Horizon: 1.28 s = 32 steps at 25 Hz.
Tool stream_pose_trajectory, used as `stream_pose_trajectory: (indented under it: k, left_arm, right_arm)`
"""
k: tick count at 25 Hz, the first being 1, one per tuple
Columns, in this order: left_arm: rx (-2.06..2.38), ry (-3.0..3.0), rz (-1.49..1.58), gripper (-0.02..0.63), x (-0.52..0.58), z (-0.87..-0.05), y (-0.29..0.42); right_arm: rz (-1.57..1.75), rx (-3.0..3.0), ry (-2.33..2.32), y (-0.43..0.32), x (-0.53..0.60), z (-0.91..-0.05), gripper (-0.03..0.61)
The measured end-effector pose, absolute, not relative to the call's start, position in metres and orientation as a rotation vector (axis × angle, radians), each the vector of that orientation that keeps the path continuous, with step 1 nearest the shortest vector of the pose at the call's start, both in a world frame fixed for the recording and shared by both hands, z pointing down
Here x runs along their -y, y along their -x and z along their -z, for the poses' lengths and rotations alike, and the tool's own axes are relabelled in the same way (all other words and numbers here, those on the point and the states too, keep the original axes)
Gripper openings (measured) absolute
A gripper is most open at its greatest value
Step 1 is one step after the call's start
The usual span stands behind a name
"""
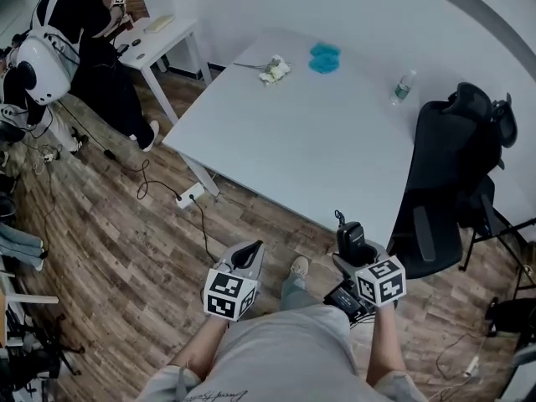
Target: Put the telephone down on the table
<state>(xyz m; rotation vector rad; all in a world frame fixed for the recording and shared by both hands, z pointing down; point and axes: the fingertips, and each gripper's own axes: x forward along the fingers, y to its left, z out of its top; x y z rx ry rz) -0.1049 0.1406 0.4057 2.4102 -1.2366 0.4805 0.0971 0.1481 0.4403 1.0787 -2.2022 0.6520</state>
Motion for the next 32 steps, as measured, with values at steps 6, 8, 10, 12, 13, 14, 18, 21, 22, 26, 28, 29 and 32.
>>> stream_pose_trajectory:
  k: [6, 8, 10, 12, 13, 14, 18, 21, 22, 26, 28, 29, 32]
  left_arm:
    - [1.257, -2.379, -0.481, 0.017, -0.097, -0.404, 0.092]
    - [1.269, -2.371, -0.478, 0.017, -0.084, -0.403, 0.087]
    - [1.284, -2.366, -0.470, 0.017, -0.073, -0.401, 0.083]
    - [1.300, -2.355, -0.461, 0.017, -0.065, -0.399, 0.082]
    - [1.308, -2.349, -0.460, 0.017, -0.061, -0.398, 0.082]
    - [1.316, -2.342, -0.460, 0.017, -0.056, -0.398, 0.082]
    - [1.349, -2.320, -0.464, 0.017, -0.038, -0.399, 0.079]
    - [1.364, -2.307, -0.462, 0.017, -0.025, -0.400, 0.073]
    - [1.364, -2.303, -0.461, 0.017, -0.020, -0.400, 0.070]
    - [1.360, -2.312, -0.448, 0.017, -0.007, -0.396, 0.051]
    - [1.357, -2.317, -0.448, 0.017, -0.002, -0.394, 0.045]
    - [1.355, -2.317, -0.454, 0.017, -0.001, -0.395, 0.043]
    - [1.349, -2.315, -0.474, 0.017, 0.003, -0.396, 0.041]
  right_arm:
    - [-0.666, 2.201, -1.050, -0.112, -0.100, -0.439, 0.285]
    - [-0.668, 2.201, -1.041, -0.119, -0.085, -0.441, 0.285]
    - [-0.665, 2.200, -1.029, -0.124, -0.071, -0.441, 0.285]
    - [-0.661, 2.201, -1.017, -0.126, -0.059, -0.441, 0.285]
    - [-0.659, 2.204, -1.011, -0.127, -0.052, -0.440, 0.285]
    - [-0.656, 2.209, -1.004, -0.127, -0.045, -0.439, 0.285]
    - [-0.636, 2.231, -0.979, -0.129, -0.022, -0.435, 0.285]
    - [-0.640, 2.242, -0.957, -0.132, -0.010, -0.435, 0.285]
    - [-0.645, 2.244, -0.948, -0.134, -0.007, -0.436, 0.285]
    - [-0.649, 2.247, -0.920, -0.144, 0.004, -0.436, 0.285]
    - [-0.653, 2.247, -0.918, -0.148, 0.008, -0.437, 0.285]
    - [-0.658, 2.247, -0.920, -0.150, 0.009, -0.438, 0.285]
    - [-0.675, 2.247, -0.922, -0.154, 0.012, -0.440, 0.285]
